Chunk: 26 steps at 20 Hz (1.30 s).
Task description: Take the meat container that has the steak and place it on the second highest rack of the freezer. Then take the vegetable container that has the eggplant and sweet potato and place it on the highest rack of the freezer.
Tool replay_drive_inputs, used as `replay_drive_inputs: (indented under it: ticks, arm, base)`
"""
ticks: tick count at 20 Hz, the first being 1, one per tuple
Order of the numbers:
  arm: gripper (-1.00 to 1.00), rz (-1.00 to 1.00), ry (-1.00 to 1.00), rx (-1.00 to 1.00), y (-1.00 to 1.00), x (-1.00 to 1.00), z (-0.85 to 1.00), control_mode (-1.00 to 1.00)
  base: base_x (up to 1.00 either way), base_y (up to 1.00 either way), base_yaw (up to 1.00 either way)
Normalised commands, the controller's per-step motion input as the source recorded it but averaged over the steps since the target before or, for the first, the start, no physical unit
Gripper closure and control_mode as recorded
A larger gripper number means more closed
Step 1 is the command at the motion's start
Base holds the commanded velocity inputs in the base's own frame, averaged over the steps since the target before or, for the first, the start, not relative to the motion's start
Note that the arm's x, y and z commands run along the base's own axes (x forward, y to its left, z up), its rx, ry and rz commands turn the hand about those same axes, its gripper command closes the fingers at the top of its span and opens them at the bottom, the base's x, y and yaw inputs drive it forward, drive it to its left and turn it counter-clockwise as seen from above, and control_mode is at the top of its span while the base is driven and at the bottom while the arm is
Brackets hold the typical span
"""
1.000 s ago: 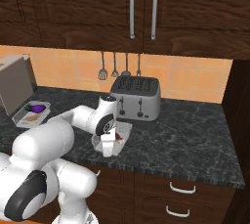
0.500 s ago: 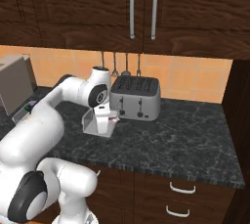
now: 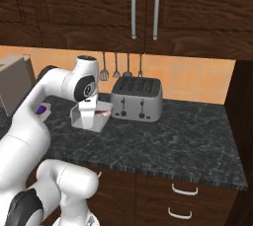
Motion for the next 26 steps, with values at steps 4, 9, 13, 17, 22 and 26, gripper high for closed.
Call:
replay_drive_inputs:
  ticks: [4,9,13,17,22,26]
  arm:
    - [1.0,-0.02,0.0,-0.05,0.38,-0.16,0.24,-1.0]
    - [1.0,0.0,-0.01,-0.05,0.21,-0.25,0.15,-1.0]
    - [1.0,-0.02,-0.03,-0.01,-0.02,-0.4,0.12,-1.0]
    - [1.0,0.0,-0.1,0.0,-0.03,-0.47,0.2,-1.0]
    - [1.0,-0.05,-0.02,0.0,-0.01,-0.14,0.47,-1.0]
    - [1.0,-0.11,0.0,0.0,-0.03,-0.06,0.54,-1.0]
  base:
    - [0.0,0.0,0.0]
    - [0.0,0.0,0.0]
    - [0.0,0.0,0.0]
    - [0.0,0.0,0.0]
    - [0.0,0.0,0.0]
    - [0.0,0.0,0.0]
